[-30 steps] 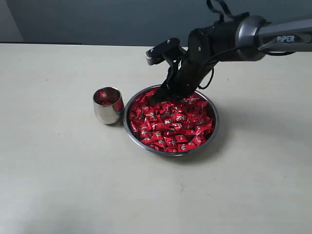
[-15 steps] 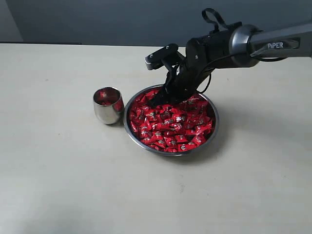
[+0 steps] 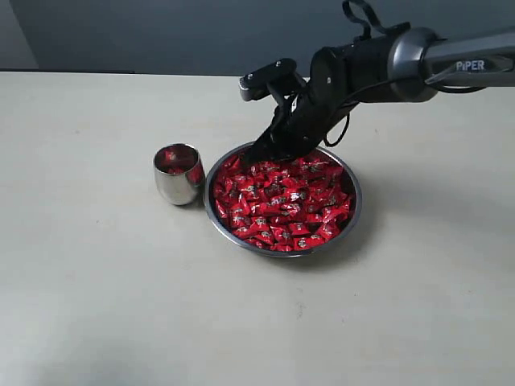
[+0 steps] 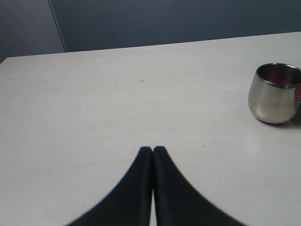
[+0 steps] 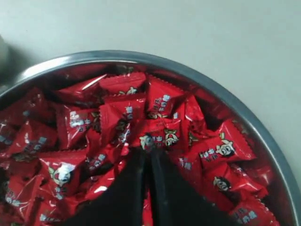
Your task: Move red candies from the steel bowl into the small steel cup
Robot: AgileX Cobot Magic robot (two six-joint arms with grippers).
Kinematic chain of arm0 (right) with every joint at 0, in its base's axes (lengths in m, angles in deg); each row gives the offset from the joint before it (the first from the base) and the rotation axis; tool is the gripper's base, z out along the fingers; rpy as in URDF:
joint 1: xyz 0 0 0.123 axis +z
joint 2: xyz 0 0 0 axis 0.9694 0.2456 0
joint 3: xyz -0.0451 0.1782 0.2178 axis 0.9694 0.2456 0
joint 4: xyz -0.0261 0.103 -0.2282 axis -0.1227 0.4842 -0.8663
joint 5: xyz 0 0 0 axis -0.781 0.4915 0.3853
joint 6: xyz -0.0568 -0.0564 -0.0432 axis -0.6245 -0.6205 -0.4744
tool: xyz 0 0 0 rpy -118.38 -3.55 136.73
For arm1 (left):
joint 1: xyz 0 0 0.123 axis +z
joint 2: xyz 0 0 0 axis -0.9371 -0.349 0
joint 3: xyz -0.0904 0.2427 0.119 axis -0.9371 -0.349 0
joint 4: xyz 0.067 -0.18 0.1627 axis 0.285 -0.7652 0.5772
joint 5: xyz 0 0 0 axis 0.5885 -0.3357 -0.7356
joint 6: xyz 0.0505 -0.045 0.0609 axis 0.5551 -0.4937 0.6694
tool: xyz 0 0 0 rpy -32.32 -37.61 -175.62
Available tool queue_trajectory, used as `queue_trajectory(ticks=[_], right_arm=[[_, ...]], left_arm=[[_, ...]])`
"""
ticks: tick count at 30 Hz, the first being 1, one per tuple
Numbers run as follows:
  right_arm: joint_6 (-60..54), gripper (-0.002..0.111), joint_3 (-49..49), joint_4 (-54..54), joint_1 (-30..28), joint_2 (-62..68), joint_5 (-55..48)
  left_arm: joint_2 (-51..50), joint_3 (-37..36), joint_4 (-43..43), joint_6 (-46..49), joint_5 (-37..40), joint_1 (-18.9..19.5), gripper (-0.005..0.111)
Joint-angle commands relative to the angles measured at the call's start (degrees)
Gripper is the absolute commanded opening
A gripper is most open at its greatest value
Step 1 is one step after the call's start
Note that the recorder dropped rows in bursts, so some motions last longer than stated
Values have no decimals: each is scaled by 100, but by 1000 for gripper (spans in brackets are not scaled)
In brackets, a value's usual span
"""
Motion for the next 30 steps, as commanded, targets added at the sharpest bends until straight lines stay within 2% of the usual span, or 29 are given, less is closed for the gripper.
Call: queue_trajectory(ticks=[1,2,9,17,19,22,30], right_arm=[[-101,32,2,40,-28,64,59],[-112,36,2,40,-28,51,38],[-116,35,2,-626,-28,15,-430],[79,35,2,-999,-91,92,-351],[79,29,2,-999,-91,147,-316],[79,-1,2,-781,-91,225,-214],[79,-1,2,-753,-91,-336,-300]], left_arm=[[27,48,11,-16,-29,-31,0],[27,48,11,-16,-29,-31,0],[27,48,11,-16,-29,-31,0],[27,48,11,-16,-29,-31,0],[27,48,11,-16,-29,-31,0],[27,48,11,-16,-29,-31,0],[27,48,11,-16,-29,-31,0]])
